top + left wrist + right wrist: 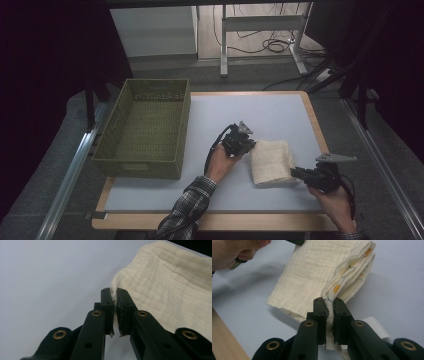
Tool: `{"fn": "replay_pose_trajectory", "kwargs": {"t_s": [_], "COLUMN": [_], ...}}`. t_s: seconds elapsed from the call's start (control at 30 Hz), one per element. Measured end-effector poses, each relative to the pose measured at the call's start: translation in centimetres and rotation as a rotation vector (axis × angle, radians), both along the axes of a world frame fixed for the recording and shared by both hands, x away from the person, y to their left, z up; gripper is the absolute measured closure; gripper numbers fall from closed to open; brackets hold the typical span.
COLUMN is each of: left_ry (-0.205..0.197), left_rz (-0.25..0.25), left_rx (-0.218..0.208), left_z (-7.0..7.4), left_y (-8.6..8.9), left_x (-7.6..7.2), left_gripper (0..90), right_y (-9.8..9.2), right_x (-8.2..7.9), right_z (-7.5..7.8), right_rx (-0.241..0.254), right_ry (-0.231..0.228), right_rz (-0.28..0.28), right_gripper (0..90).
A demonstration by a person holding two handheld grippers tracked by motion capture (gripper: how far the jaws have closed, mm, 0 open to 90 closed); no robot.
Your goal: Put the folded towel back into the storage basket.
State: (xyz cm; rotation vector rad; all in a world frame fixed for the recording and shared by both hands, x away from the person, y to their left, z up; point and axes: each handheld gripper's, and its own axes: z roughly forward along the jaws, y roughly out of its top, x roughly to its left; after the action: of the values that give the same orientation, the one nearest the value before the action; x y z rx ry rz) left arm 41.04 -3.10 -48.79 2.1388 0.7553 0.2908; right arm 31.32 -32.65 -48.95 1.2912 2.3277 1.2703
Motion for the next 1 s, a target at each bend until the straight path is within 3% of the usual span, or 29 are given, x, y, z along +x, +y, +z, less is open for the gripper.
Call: {"fn": "replay_pose_trajectory", "kwargs": {"t_s": [0.27, 1.0], "left_ry": [-0.034, -0.084], "left_rz": [0.022, 0.081], "left_rx": [0.027, 0.048], "left_z": [1.4, 4.0], "left_y": [1.5, 4.9], "left_x": [-0.3, -0.9], "left_gripper": [84.7, 84.6], "right_y": [1.9, 5.7], "right_x": [0.3, 1.1], "right_z": [1.2, 2.7], "right_rx": [-0.009, -0.024], "right_ry": [-0.035, -0.089], "right_rz": [0.039, 0.106], "right_gripper": [82.1, 81.9]}}
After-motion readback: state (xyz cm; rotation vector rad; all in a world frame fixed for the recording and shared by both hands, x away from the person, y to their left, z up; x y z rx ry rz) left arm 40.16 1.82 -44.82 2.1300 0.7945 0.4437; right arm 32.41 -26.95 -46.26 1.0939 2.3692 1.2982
